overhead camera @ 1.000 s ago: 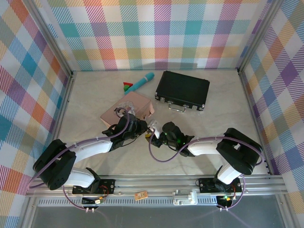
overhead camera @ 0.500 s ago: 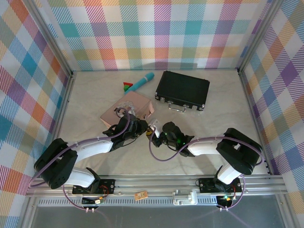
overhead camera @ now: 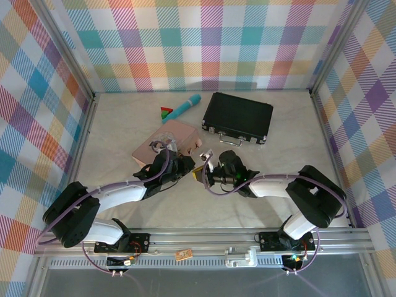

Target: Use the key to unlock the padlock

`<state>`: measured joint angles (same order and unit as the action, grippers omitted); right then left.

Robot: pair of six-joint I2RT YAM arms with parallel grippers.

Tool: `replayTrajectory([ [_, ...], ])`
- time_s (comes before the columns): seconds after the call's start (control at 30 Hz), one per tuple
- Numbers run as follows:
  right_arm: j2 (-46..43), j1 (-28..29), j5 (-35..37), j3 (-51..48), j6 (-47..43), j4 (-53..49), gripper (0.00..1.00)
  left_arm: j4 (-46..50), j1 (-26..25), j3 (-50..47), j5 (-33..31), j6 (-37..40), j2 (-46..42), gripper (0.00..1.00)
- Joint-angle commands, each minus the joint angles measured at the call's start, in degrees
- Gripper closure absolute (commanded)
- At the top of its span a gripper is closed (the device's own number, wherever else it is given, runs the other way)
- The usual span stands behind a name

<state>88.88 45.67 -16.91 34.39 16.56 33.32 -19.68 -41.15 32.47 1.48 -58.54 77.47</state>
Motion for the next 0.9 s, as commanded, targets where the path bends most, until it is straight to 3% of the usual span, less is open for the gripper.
replayTrajectory([
  [0.0, -1.0, -4.3, -6.5, 4.2, 9.0, 5.3, 1.0, 2.5, -0.6, -2.2, 1.4, 7.4, -1.3, 1.0],
  [0.4, 6.0, -10.6, -16.1, 3.4, 27.6, 15.4, 1.0, -2.1, -0.6, -7.2, -3.3, 16.3, -4.2, 1.0],
  [0.87, 12.7, -12.5, -16.8, 2.2, 42.9, 30.3, 1.0, -6.2, -0.6, -8.5, -5.3, 17.7, -4.2, 1.0],
])
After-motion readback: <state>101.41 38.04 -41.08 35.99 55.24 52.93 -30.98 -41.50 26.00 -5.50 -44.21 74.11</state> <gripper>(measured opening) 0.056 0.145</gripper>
